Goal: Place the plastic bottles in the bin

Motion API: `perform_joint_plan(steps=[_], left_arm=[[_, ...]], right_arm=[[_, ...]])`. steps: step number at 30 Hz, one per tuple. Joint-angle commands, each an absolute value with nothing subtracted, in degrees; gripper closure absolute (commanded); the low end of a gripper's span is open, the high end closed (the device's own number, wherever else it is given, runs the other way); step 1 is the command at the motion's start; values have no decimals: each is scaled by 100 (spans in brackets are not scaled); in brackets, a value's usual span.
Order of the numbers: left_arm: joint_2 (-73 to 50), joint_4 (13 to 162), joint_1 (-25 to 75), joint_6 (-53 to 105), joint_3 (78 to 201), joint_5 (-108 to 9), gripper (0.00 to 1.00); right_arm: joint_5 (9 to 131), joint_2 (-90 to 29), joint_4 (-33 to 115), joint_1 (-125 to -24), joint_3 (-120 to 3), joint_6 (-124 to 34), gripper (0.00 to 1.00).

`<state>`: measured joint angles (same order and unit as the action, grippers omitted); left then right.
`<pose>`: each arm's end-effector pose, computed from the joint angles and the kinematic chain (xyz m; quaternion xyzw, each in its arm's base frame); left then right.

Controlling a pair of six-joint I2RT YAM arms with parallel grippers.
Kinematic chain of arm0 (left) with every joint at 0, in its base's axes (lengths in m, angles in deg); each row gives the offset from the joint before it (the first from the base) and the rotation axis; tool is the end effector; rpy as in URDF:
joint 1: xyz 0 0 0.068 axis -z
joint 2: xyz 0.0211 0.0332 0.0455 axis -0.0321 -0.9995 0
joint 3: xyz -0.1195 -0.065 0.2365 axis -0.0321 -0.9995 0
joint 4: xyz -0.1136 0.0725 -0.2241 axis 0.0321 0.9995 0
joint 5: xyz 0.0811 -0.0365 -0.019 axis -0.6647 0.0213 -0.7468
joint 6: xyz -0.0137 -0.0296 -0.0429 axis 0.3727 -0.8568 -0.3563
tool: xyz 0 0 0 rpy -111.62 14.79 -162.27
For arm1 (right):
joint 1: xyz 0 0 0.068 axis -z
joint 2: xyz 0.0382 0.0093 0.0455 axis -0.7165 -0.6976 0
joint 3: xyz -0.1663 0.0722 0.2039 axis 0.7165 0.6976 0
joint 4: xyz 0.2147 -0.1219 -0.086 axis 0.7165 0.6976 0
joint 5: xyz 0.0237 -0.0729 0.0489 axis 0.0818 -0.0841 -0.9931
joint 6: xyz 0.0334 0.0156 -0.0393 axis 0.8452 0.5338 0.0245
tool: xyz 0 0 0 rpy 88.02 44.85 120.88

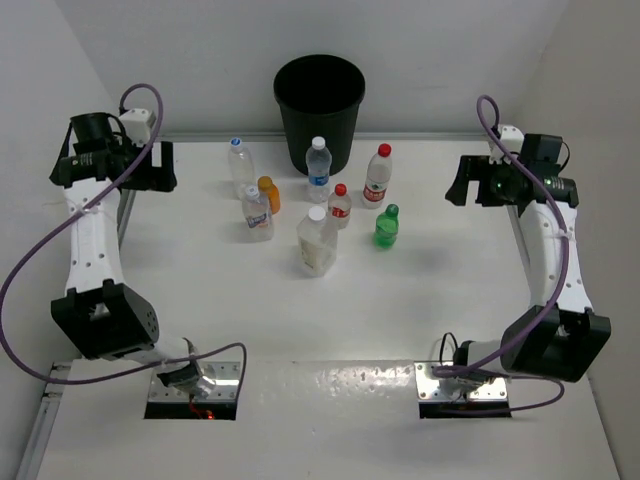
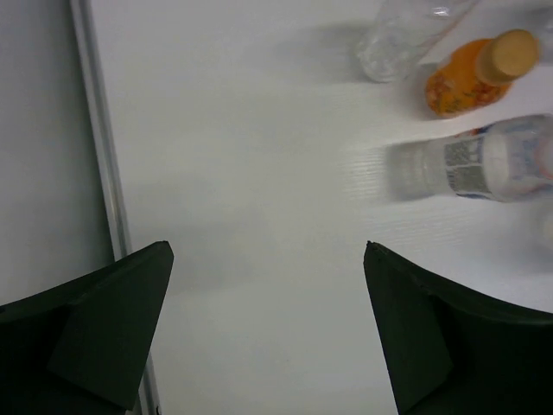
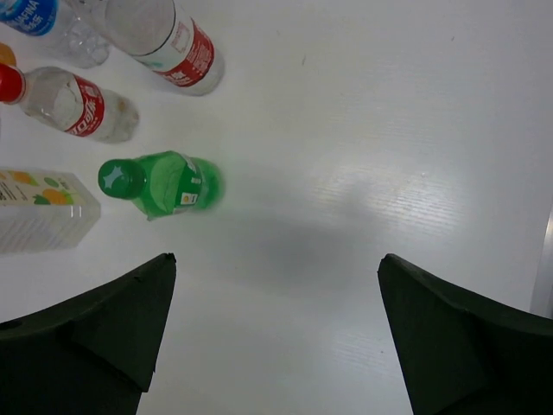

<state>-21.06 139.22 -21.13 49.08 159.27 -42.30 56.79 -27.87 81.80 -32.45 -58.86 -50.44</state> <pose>0.2965 0.0938 0.3928 -0.0053 0.9094 -0.0108 0.4157 0.2868 -0.0547 0.3460 0.0439 0.9068 0.1280 0.3991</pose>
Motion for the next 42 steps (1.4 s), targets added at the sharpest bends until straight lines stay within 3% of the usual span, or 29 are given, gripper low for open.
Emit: perform_joint_plan(steps=[1,6,13,17,24,31,42], left_arm=[[-1673,13732,-1697,5292,15969,-3767,0],[-1462,14611,-661,6857,16119,-1423,1],[-1585,14428,1273,7000,15594,-804,8],[-1637,13278,2098,6244,15311,-1198,10],[-2172,12510,3040,5207,15258,-2631,10],[-2630,12203,3402,4590,15310,-3956,11],[-2824,11992,3508,4423,14959,-4381,22]], right_arm=[[5696,-2485,8218,-3267,-5794,-5374,1],[5397,-2476,8447,-3250,-5688,-5559,1],[5309,-2467,8517,-3250,-5600,-5612,1],[5309,-2476,8517,-3258,-5565,-5603,1],[5265,-2467,8570,-3250,-5582,-5664,1],[5274,-2458,8667,-3241,-5591,-5770,1],[5282,-2379,8764,-3241,-5486,-5875,1]])
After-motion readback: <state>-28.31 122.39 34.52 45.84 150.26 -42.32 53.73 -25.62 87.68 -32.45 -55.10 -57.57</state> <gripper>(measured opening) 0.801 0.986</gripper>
